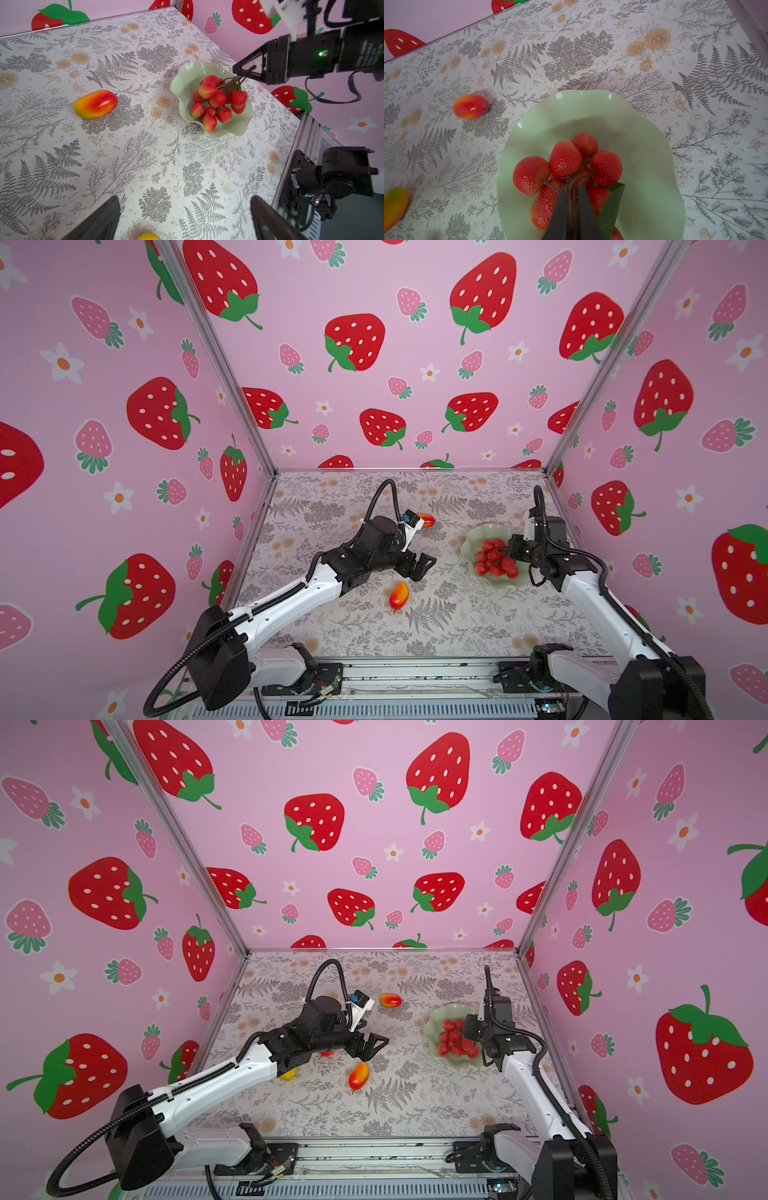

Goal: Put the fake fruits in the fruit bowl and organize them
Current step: 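Lift the strawberry bunch with the right gripper and lower it into the green bowl, then release the strawberries and reach the right gripper to the far red-yellow mango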

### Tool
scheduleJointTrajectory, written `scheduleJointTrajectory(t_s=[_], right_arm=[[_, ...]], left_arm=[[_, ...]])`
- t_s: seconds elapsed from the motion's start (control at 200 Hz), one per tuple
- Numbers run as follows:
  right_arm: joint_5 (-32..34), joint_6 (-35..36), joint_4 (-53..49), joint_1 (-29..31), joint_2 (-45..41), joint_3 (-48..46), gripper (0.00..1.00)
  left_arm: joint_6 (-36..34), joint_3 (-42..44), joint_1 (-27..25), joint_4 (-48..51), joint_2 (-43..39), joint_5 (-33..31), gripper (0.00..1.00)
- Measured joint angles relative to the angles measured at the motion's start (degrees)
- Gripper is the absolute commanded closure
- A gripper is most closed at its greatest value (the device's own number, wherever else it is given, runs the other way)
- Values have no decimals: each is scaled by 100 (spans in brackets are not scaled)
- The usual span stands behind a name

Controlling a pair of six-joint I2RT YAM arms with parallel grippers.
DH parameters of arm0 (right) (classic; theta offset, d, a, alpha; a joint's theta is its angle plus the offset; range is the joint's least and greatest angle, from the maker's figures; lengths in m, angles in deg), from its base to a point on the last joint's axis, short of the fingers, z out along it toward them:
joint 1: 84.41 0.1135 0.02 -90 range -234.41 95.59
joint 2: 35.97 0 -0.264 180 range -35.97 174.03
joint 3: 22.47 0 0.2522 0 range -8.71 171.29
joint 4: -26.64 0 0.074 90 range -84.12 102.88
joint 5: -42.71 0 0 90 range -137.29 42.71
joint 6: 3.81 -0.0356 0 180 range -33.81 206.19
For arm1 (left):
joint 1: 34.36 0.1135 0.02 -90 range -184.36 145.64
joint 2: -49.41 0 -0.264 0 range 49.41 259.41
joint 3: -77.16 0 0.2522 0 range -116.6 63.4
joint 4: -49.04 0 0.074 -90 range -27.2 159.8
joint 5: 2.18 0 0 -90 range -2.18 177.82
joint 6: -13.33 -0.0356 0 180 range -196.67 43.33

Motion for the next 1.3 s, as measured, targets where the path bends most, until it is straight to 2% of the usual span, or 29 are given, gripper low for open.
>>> scheduleJointTrajectory(t_s=[0.05,0.08,0.13,0.27,0.305,0.32,0.43,0.53,0.62,0.78,0.891,1.016,1.301], right_arm=[[-26,35,74,-70,81,0,89],[-37,42,105,-103,120,0,78],[-55,103,140,-157,173,0,68],[-2,203,208,-210,181,9,50],[35,243,208,-210,181,22,49],[42,249,203,-210,181,31,44],[98,444,205,-192,162,236,29],[166,638,348,13,103,516,14],[175,837,664,483,164,793,5],[-11,1421,1331,1381,1027,1427,0],[-337,1915,1749,1764,2044,1878,1],[-807,2428,1950,1923,3117,2363,1],[-1547,3423,2203,1945,4798,3521,1]], left_arm=[[0,0,2,0,0,-11,1],[-2,0,2,0,0,-15,1],[-2,0,2,2,0,-20,1],[-4,0,2,2,0,-63,1],[-17,0,2,4,-2,-87,1],[-24,0,0,7,-2,-103,1],[-125,0,0,55,-20,-225,1],[-223,2,2,186,-101,-455,1],[-302,2,50,271,-240,-671,1],[-251,20,461,498,-428,-693,1],[74,188,1211,468,-538,-92,1],[481,382,1932,476,-553,549,1],[750,496,2133,520,-798,1062,1]])
